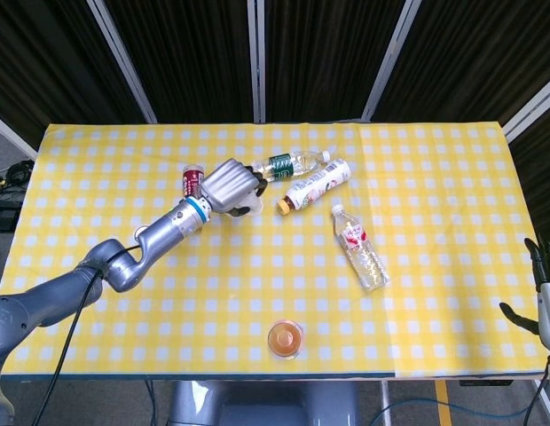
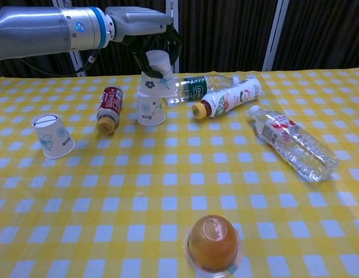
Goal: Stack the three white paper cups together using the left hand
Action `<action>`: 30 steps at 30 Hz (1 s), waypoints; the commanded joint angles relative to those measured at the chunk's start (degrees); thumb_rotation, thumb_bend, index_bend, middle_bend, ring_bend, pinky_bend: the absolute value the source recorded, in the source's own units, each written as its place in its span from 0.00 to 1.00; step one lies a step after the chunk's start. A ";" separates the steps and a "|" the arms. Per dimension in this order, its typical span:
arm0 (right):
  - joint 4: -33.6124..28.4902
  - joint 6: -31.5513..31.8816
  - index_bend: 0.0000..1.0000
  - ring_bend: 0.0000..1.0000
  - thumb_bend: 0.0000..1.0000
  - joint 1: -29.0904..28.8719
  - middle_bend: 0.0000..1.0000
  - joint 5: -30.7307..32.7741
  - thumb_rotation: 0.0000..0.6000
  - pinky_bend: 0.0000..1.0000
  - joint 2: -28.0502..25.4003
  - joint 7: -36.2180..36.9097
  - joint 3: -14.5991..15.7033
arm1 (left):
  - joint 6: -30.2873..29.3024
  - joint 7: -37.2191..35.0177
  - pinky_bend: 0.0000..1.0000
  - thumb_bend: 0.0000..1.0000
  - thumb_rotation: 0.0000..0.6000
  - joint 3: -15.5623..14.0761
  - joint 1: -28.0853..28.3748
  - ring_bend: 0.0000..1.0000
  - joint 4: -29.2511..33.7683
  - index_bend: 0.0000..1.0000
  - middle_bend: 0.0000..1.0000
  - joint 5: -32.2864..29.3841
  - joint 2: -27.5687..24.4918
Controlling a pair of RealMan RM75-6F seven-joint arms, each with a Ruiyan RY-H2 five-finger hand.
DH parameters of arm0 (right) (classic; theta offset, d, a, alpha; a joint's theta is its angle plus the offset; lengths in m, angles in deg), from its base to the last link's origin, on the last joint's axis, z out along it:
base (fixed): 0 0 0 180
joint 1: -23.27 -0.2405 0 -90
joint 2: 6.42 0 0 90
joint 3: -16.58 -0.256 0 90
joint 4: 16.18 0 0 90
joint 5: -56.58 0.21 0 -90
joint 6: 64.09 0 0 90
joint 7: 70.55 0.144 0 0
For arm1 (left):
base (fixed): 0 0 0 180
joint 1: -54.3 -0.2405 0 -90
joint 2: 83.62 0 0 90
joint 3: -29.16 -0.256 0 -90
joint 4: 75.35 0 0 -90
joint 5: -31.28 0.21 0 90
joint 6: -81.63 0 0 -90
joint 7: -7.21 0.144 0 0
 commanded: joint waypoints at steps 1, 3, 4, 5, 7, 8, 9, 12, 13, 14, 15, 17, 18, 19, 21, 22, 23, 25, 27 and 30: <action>-0.05 -0.05 0.00 0.00 0.00 -0.03 0.00 -0.02 1.00 0.00 0.07 -0.10 0.04 | 0.46 -0.99 0.56 0.29 1.00 0.06 -0.80 0.45 -1.55 0.50 0.43 -1.10 0.06; -0.01 -0.20 0.00 0.00 0.00 -0.11 0.00 0.00 1.00 0.00 0.17 -0.28 0.09 | 0.76 -1.53 0.56 0.29 1.00 0.09 -1.00 0.45 -2.50 0.50 0.43 -1.56 0.33; 0.02 -0.31 0.00 0.00 0.00 -0.16 0.00 0.01 1.00 0.00 0.24 -0.41 0.13 | 0.97 -1.56 0.56 0.29 1.00 -0.01 -1.04 0.45 -3.12 0.50 0.43 -1.65 0.42; 0.05 -0.39 0.00 0.00 0.00 -0.19 0.00 0.03 1.00 0.00 0.28 -0.48 0.15 | 1.07 -1.56 0.56 0.29 1.00 -0.05 -1.08 0.45 -3.53 0.50 0.43 -1.71 0.49; 0.12 -0.53 0.00 0.00 0.00 -0.26 0.00 0.05 1.00 0.00 0.36 -0.57 0.18 | 1.13 -1.70 0.56 0.28 1.00 -0.13 -1.14 0.45 -4.06 0.49 0.43 -1.72 0.51; 0.18 -0.61 0.00 0.00 0.00 -0.29 0.00 0.07 1.00 0.00 0.40 -0.60 0.21 | 1.12 -1.74 0.56 0.28 1.00 -0.22 -1.14 0.45 -4.36 0.49 0.43 -1.61 0.55; 0.22 -0.65 0.00 0.00 0.00 -0.30 0.00 0.09 1.00 0.00 0.42 -0.60 0.22 | 1.13 -1.82 0.56 0.28 1.00 -0.27 -1.14 0.45 -4.55 0.49 0.43 -1.57 0.60; 0.36 -0.77 0.00 0.00 0.00 -0.34 0.00 0.27 1.00 0.00 0.47 -0.56 0.19 | 1.21 -2.39 0.56 0.28 1.00 -0.44 -1.20 0.45 -5.26 0.49 0.43 -1.49 1.11; 0.43 -0.82 0.00 0.00 0.00 -0.36 0.00 0.33 1.00 0.00 0.49 -0.58 0.18 | 1.18 -2.46 0.56 0.28 1.00 -0.55 -1.19 0.45 -5.63 0.49 0.43 -1.37 1.34; 0.47 -0.86 0.00 0.00 0.00 -0.37 0.00 0.38 1.00 0.00 0.51 -0.58 0.18 | 1.23 -2.46 0.56 0.27 1.00 -0.66 -1.15 0.45 -6.04 0.49 0.43 -1.27 1.59; 0.50 -0.89 0.00 0.00 0.00 -0.38 0.00 0.38 1.00 0.00 0.52 -0.56 0.19 | 1.32 -2.58 0.56 0.27 1.00 -0.70 -1.12 0.45 -6.43 0.49 0.43 -1.27 1.83; 0.55 -0.87 0.00 0.00 0.00 -0.39 0.00 0.35 1.00 0.00 0.54 -0.55 0.19 | 1.60 -2.99 0.56 0.26 1.00 -0.72 -1.08 0.45 -6.98 0.49 0.42 -1.37 2.23; 0.56 -0.87 0.00 0.00 0.00 -0.39 0.00 0.35 1.00 0.00 0.55 -0.54 0.19 | 1.69 -3.07 0.56 0.26 1.00 -0.75 -1.05 0.45 -7.27 0.48 0.42 -1.37 2.41; 0.59 -0.88 0.00 0.00 0.00 -0.39 0.00 0.38 1.00 0.00 0.55 -0.51 0.18 | 1.77 -3.18 0.56 0.26 1.00 -0.81 -1.00 0.45 -7.70 0.48 0.42 -1.34 2.68; 0.66 -0.91 0.00 0.00 0.00 -0.40 0.00 0.50 1.00 0.00 0.53 -0.47 0.14 | 1.84 -3.50 0.56 0.26 1.00 -0.84 -0.94 0.45 -8.69 0.48 0.41 -1.32 3.29; 0.70 -0.92 0.00 0.00 0.00 -0.40 0.00 0.55 1.00 0.00 0.53 -0.48 0.13 | 1.68 -3.71 0.56 0.26 1.00 -0.84 -0.95 0.45 -9.13 0.48 0.41 -1.26 3.58; 0.73 -0.93 0.00 0.00 0.00 -0.39 0.00 0.64 1.00 0.00 0.52 -0.43 0.11 | 1.55 -4.25 0.56 0.25 1.00 -0.78 -1.01 0.45 -9.58 0.48 0.40 -1.32 4.00; 0.76 -0.94 0.00 0.00 0.00 -0.38 0.00 0.68 1.00 0.00 0.50 -0.35 0.09 | 1.43 -4.99 0.52 0.22 1.00 -0.88 -1.00 0.42 -10.34 0.45 0.36 -1.14 4.54; 0.82 -0.96 0.00 0.00 0.00 -0.38 0.00 0.73 1.00 0.00 0.47 -0.20 0.07 | 1.19 -5.51 0.44 0.20 1.00 -1.06 -0.91 0.35 -11.38 0.38 0.30 -0.76 5.11; 0.87 -0.99 0.00 0.00 0.00 -0.36 0.00 0.91 1.00 0.00 0.39 -0.02 0.00 | 1.09 -6.39 0.27 0.12 1.00 -0.98 -0.84 0.18 -12.73 0.21 0.13 -0.77 5.92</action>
